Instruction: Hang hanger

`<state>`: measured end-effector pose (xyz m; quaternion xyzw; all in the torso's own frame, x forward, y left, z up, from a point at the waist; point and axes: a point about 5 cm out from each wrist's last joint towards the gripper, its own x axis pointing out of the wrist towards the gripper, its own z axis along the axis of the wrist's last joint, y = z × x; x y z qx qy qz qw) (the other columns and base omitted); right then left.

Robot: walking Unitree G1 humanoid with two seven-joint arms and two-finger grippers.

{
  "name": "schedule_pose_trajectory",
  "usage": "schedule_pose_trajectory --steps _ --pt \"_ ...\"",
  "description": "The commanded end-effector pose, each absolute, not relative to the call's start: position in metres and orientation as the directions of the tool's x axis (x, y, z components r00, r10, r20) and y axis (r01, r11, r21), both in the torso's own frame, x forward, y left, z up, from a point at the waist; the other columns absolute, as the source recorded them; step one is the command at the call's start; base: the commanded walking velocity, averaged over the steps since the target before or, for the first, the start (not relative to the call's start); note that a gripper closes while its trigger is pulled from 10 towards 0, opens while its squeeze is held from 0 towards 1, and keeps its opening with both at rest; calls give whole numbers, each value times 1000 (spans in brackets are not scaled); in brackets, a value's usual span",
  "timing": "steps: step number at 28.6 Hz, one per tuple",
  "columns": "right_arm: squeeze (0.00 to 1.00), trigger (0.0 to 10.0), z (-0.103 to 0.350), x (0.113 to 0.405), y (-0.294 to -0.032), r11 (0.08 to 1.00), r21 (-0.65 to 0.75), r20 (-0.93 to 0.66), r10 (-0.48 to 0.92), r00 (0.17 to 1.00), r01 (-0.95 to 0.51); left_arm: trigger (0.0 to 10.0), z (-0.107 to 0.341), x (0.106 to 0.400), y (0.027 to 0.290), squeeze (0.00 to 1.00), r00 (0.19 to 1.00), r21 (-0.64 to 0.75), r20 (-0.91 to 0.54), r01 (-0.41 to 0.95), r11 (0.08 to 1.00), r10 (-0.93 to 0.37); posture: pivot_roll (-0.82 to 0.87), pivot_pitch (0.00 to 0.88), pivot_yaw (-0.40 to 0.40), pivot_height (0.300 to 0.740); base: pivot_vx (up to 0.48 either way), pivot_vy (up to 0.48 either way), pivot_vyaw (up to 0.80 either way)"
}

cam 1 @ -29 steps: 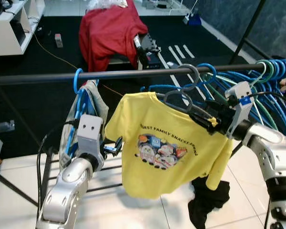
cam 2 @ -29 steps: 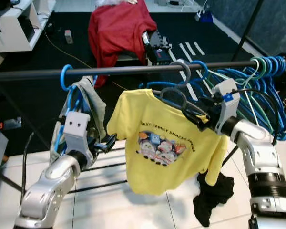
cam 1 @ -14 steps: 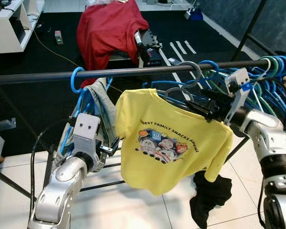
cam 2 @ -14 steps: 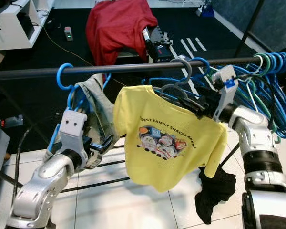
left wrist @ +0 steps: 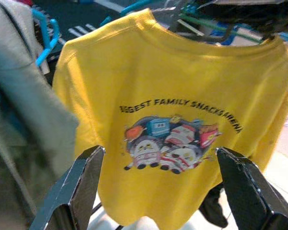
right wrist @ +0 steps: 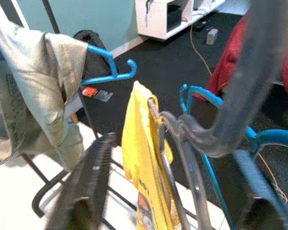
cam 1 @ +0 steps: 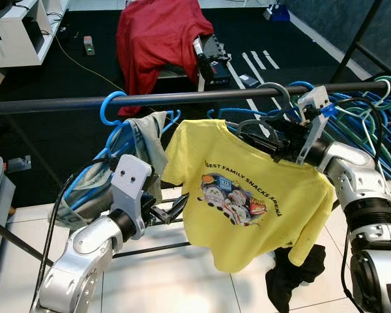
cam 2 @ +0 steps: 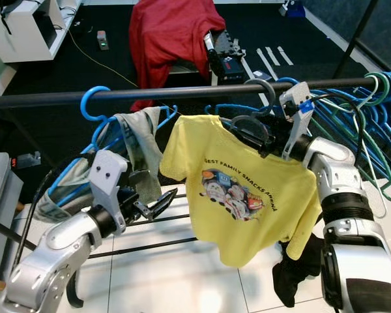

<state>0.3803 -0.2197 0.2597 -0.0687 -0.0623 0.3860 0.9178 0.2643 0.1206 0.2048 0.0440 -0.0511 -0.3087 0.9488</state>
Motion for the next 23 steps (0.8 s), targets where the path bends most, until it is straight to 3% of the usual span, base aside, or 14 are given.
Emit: schedule_pose_trajectory --steps 1,2,17,20,21,22,23 --pt "0 1451 257 381 -221 686 -189 36 720 693 -703 10000 204 260 118 0 786 116 63 606 787 -615 -9 262 -28 740 0 0 0" --pt "0 0 256 382 -222 685 -189 31 720 693 -703 10000 204 260 117 0 784 115 64 609 785 -618 -11 261 -29 740 0 0 0" --pt "0 0 263 384 -225 671 -220 18 729 685 -708 10000 203 260 116 0 775 119 66 620 776 -629 -30 252 -38 740 0 0 0" --pt "0 0 264 384 -229 678 -277 -21 704 710 -681 10000 202 260 113 0 770 118 63 626 771 -635 -37 253 -41 740 0 0 0" --pt "0 431 263 384 -230 680 -311 -45 687 725 -664 10000 201 259 112 0 766 117 60 631 767 -640 -38 253 -41 740 0 0 0" --pt "0 3686 263 384 -232 679 -335 -59 677 734 -653 10000 200 259 111 0 762 116 57 636 763 -645 -42 252 -40 740 0 0 0" --pt "0 3686 263 384 -232 679 -335 -59 677 734 -653 10000 200 259 111 0 762 116 57 636 763 -645 -42 252 -40 740 0 0 0"
